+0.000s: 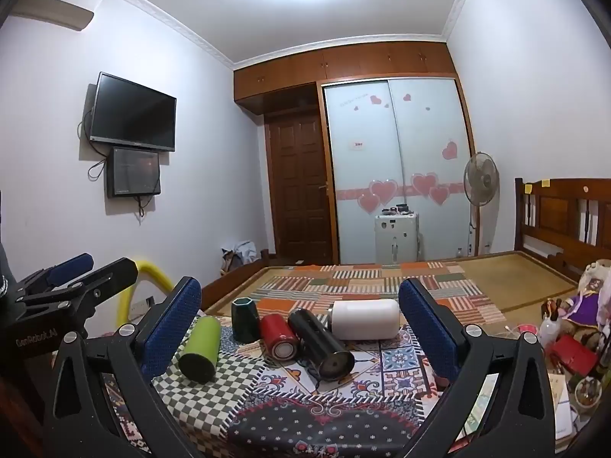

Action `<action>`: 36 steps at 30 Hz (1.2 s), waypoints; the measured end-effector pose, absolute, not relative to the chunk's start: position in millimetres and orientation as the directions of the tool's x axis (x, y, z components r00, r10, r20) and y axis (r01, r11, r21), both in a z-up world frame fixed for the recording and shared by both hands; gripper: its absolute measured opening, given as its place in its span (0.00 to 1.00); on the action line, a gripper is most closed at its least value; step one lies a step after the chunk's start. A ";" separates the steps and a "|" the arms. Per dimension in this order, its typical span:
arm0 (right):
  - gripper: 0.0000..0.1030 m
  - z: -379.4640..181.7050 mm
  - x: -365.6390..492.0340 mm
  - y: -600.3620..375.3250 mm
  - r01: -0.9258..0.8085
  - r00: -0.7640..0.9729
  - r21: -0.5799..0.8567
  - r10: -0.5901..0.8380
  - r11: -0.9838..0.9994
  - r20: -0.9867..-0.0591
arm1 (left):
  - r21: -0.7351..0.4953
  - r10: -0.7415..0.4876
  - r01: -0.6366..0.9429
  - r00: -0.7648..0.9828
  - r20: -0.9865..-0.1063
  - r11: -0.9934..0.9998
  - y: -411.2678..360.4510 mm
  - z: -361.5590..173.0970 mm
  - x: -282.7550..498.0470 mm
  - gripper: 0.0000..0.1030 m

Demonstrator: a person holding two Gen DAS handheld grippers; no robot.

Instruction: Flip cup upright

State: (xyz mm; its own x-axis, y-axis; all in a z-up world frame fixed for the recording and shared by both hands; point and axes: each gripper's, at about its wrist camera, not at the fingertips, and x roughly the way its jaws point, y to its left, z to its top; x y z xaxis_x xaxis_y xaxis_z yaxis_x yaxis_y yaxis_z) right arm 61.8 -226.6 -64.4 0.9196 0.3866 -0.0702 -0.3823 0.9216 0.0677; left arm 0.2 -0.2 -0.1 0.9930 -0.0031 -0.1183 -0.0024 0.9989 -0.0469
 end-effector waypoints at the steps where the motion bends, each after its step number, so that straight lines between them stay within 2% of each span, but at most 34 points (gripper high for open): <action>1: 1.00 -64.7 61.7 -226.3 -0.383 0.920 0.060 0.387 0.922 -0.067 | -0.051 -0.008 0.002 0.993 -0.121 0.999 -0.7 -0.1 0.1 1.00; 36: 1.00 -65.6 62.7 -225.5 -0.376 0.922 0.060 0.380 0.925 -0.076 | -0.049 0.000 -0.007 0.992 -0.129 0.999 -0.1 -3.7 5.3 1.00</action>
State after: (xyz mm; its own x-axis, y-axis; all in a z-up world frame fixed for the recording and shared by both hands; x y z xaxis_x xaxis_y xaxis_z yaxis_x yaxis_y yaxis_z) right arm 62.7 -225.5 -65.6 0.9217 0.3802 -0.0763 -0.3764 0.9245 0.0599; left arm 5.3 -0.1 -3.7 0.9916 0.0002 -0.1294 -0.0066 0.9988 -0.0489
